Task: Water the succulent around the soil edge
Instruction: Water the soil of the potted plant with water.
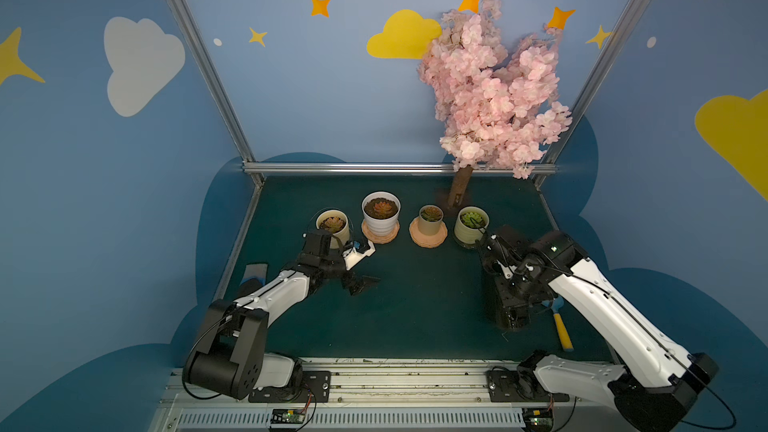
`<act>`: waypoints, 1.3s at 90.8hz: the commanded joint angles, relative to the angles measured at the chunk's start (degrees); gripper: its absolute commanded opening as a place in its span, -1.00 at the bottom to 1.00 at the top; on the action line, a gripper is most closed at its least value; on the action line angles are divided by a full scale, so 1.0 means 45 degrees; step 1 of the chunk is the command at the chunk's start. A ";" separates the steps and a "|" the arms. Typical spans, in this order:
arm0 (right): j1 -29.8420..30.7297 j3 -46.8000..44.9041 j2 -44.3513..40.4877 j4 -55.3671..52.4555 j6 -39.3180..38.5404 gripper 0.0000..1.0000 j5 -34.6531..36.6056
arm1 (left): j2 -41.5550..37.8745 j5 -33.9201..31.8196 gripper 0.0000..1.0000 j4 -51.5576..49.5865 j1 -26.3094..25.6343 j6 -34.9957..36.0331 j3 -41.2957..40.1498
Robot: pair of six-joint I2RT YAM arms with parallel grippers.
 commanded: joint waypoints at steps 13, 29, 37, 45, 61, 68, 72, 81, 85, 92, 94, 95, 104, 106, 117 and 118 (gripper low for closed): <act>-0.0061 0.0195 -0.0277 -0.2303 0.0024 -1.00 0.0278 | -0.0220 0.0112 1.00 -0.0289 -0.0034 0.0143 0.0025; -0.0061 0.0151 -0.0548 -0.2288 0.0105 -1.00 0.0424 | -0.0232 0.0088 1.00 -0.0309 -0.0029 0.0172 0.0025; -0.0061 0.0184 -0.0626 -0.2151 0.0087 -1.00 0.0301 | -0.0268 0.0093 1.00 -0.0360 -0.0029 0.0218 0.0025; -0.0062 0.0137 -0.0759 -0.1885 0.0102 -1.00 0.0365 | -0.0317 0.0117 1.00 -0.0441 -0.0032 0.0214 0.0062; -0.0061 -0.0356 -0.1329 -0.1132 0.0098 -1.00 0.0619 | -0.0273 0.0105 1.00 -0.0528 -0.0038 0.0145 0.0150; -0.0062 -0.0516 -0.1504 -0.0942 0.0145 -1.00 0.0788 | -0.0244 0.0055 1.00 -0.0562 -0.0036 0.0135 0.0196; -0.0052 -0.0558 -0.1599 -0.0851 0.0161 -1.00 0.0876 | -0.0204 0.0027 1.00 -0.0548 -0.0029 0.0156 0.0211; -0.0062 -0.0734 -0.1895 -0.0638 0.0378 -1.00 0.1003 | -0.0112 0.0005 1.00 -0.0656 -0.0030 0.0181 0.0291; -0.0062 -0.0817 -0.2057 -0.0519 0.0506 -1.00 0.1031 | -0.0059 -0.0005 1.00 -0.0750 -0.0034 0.0184 0.0362; -0.0071 -0.0922 -0.2307 -0.0370 0.0498 -1.00 0.1013 | -0.0036 -0.0033 1.00 -0.0870 -0.0029 0.0185 0.0477; -0.0069 -0.0917 -0.2390 -0.0306 0.0498 -1.00 0.1013 | -0.0036 -0.0039 1.00 -0.0889 -0.0034 0.0199 0.0500; -0.0065 -0.0916 -0.2433 -0.0260 0.0488 -1.00 0.1003 | -0.0036 -0.0046 1.00 -0.0902 -0.0041 0.0192 0.0507; -0.0052 -0.1014 -0.2901 0.0257 0.0146 -1.00 0.0998 | -0.0003 -0.0082 1.00 -0.1076 -0.0030 0.0230 0.0631; -0.0054 -0.1067 -0.3002 0.0402 0.0107 -1.00 0.1029 | 0.0036 -0.0090 1.00 -0.1126 -0.0029 0.0240 0.0680; -0.0062 -0.1058 -0.3424 0.1215 -0.0254 -1.00 0.1120 | 0.0208 -0.0362 1.00 -0.1484 -0.0019 0.0073 0.1061; -0.0062 -0.1045 -0.3458 0.1292 -0.0298 -1.00 0.1115 | 0.0223 -0.0403 1.00 -0.1531 -0.0014 0.0002 0.1119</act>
